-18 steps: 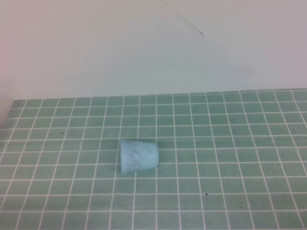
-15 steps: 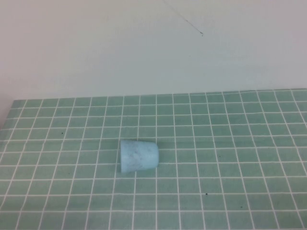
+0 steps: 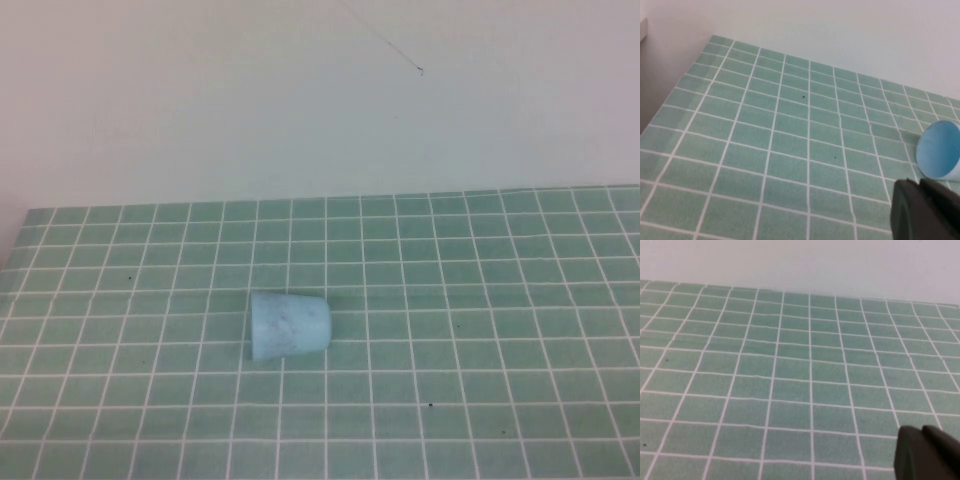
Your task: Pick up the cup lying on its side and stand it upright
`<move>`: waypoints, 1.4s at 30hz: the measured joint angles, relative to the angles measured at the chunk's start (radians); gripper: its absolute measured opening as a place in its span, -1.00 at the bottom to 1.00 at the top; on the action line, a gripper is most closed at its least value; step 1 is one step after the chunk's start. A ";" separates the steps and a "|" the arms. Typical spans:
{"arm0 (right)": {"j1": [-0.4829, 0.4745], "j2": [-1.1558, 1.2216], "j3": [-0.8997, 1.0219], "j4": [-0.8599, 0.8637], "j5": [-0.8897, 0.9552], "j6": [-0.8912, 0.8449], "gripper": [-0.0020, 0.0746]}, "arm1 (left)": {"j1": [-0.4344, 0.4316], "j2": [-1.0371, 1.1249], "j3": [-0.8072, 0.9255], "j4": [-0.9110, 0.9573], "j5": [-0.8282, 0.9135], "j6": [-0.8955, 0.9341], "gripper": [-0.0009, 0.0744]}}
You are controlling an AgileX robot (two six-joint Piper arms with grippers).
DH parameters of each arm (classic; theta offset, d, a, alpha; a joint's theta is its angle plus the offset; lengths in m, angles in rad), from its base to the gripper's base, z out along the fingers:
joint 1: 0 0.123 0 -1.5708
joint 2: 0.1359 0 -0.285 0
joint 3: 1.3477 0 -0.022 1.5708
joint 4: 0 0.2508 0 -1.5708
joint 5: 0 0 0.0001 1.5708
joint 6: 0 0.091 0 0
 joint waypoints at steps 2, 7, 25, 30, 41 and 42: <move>0.000 0.000 0.000 0.000 0.000 0.000 -0.95 | 0.000 0.000 0.000 0.000 0.000 0.000 -0.98; 0.000 0.000 0.000 0.000 0.000 0.000 -0.95 | 0.000 0.000 0.000 0.051 0.000 0.038 -0.97; 0.000 0.000 0.000 0.000 0.000 0.000 -0.95 | 0.000 0.000 0.000 0.043 -0.436 0.021 -0.97; 0.000 0.000 0.000 0.000 0.000 0.000 -0.95 | 0.000 0.000 0.000 0.061 -0.499 0.021 -0.97; 0.000 0.000 0.000 0.000 0.000 0.000 -0.95 | 0.000 0.000 0.000 0.064 -0.487 0.044 -0.97; 0.000 0.000 0.000 0.000 0.000 0.000 -0.95 | 0.000 0.000 0.000 0.064 -0.487 0.044 -0.97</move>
